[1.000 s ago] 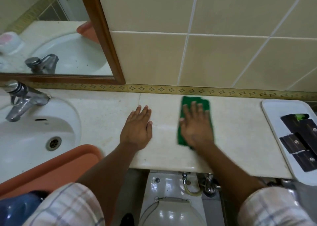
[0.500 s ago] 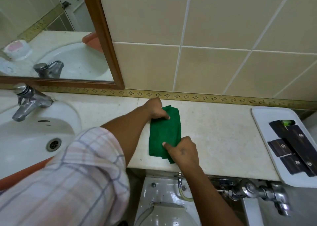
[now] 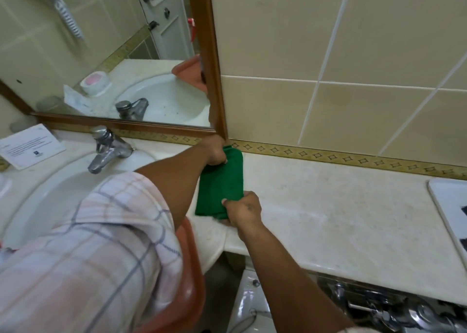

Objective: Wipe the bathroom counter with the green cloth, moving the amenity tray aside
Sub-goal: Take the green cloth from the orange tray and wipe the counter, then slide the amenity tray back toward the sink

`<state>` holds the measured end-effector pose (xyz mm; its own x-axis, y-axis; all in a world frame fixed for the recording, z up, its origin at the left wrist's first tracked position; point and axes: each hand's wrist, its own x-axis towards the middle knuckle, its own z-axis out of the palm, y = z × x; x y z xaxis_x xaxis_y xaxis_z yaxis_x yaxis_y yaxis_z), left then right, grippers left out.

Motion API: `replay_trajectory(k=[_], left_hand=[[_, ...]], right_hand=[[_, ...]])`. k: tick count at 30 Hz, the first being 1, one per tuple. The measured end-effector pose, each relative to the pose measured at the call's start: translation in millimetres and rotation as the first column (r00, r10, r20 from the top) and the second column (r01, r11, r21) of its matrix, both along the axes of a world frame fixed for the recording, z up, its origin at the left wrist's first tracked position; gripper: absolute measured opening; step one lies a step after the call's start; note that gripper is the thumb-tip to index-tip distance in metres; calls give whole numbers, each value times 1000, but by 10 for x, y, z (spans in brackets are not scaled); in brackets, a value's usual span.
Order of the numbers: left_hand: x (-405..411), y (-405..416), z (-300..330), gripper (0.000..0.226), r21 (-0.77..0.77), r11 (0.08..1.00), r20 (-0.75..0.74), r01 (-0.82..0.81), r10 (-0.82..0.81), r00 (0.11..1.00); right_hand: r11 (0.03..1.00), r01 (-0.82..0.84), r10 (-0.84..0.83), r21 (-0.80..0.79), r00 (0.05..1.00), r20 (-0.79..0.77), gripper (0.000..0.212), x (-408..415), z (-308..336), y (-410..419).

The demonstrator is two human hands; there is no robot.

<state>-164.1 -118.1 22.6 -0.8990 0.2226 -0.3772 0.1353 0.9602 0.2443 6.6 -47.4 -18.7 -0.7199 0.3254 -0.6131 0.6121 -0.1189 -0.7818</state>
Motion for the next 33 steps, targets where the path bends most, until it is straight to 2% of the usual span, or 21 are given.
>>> replay_trajectory(k=[3, 5, 6, 8, 10, 12, 14, 17, 20, 22, 26, 29, 33], left_hand=[[78, -62, -190, 42, 73, 995, -38, -66, 69, 997], [160, -3, -259, 37, 70, 995, -70, -71, 76, 995], [209, 60, -241, 35, 7, 999, -92, -51, 52, 994], [264, 179, -76, 33, -259, 966, -135, 17, -54, 989], [339, 438, 116, 31, -501, 862, -129, 71, -156, 979], [445, 913, 224, 31, -579, 799, -116, 161, -277, 954], [603, 1544, 276, 31, -524, 795, -143, 306, -437, 888], [998, 2568, 323, 27, -257, 809, -236, 528, -583, 778], [1435, 3597, 251, 23, -31, 746, -285, 666, -645, 709], [1715, 4245, 156, 25, 25, 668, -285, 744, -708, 646], [1867, 4884, -56, 25, -75, 603, -289, 794, -775, 561], [1861, 5100, -244, 26, -164, 616, -311, 770, -773, 552], [1783, 5201, -327, 28, -236, 637, -351, 734, -760, 547]], right_hand=[[996, -59, 58, 60, 998, 20, 26, -66, -84, -58], [991, -78, 76, 105, 997, 24, 19, -40, -103, 13], [985, -96, 94, 142, 995, 22, 14, 2, -95, 96], [956, -112, 112, 272, 994, 16, 17, 75, -22, 261], [931, -16, 30, 366, 999, -33, 35, 203, 51, 526], [910, 184, -153, 372, 982, -111, 39, 417, 159, 963], [832, 431, -394, 349, 902, -174, 36, 754, 232, 1547], [558, 732, -706, 391, 666, -240, 31, 1470, 293, 2494], [273, 858, -871, 435, 413, -267, 32, 2202, 211, 3294], [179, 871, -924, 457, 309, -226, 40, 2613, 93, 3683], [218, 871, -942, 441, 306, -140, 39, 2856, -103, 3956], [297, 874, -927, 385, 360, -102, 28, 2898, -208, 4040], [328, 860, -914, 391, 393, -96, 17, 2871, -289, 4084]])
